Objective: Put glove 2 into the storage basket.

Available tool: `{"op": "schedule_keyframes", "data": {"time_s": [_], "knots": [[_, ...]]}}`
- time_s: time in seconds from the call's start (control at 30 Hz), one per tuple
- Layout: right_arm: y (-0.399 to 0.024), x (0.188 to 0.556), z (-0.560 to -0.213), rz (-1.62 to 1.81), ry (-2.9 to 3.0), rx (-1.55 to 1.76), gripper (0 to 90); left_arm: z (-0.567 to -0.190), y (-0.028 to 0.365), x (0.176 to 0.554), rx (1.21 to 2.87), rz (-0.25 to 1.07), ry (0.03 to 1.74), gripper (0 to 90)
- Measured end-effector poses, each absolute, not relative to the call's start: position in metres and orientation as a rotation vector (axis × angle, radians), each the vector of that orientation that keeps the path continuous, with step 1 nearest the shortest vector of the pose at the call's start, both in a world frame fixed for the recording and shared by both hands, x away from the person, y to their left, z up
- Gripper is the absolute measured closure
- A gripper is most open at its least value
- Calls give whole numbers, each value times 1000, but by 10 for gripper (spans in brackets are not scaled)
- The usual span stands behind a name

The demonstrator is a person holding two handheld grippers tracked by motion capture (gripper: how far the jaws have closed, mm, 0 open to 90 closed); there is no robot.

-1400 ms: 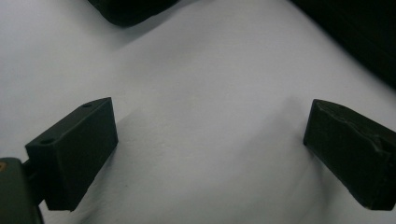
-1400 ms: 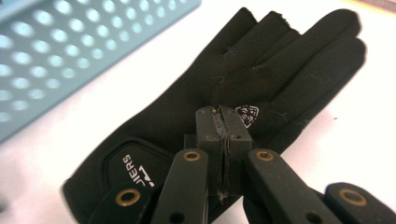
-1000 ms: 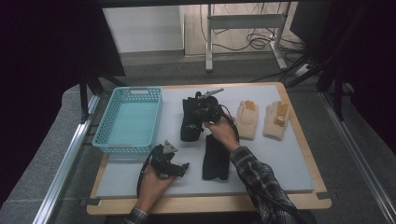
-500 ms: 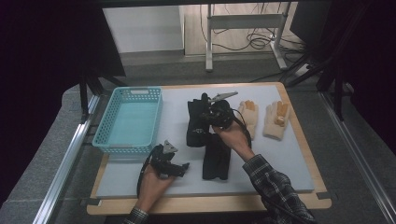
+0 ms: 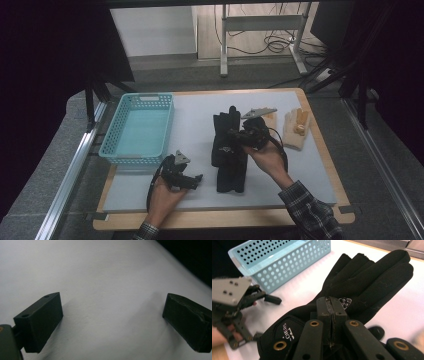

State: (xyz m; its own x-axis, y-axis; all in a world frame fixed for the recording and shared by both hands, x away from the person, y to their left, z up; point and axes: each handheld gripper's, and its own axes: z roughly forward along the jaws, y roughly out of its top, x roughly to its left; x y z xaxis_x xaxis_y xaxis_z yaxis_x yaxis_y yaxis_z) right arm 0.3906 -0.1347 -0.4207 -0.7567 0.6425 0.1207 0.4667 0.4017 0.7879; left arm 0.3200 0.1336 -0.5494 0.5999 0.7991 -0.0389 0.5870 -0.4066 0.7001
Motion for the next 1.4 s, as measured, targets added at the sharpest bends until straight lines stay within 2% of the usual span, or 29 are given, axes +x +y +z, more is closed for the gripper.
{"op": "schedule_keyframes", "data": {"time_s": [0.47,1.0,1.13,1.27,1.4], "knots": [[-165,350,-428,1253,2443,1043,868,-549,134,320,2143,394,1090,33],[-152,353,-491,1162,2492,1132,850,-549,134,320,2142,397,1091,33],[-150,354,-503,1141,2506,1143,782,-549,134,320,2142,397,1090,33],[-152,354,-506,1164,2522,1115,618,-549,134,320,2142,397,1090,33],[-156,354,-497,1178,2504,1070,572,-549,133,320,2138,398,1093,33]]}}
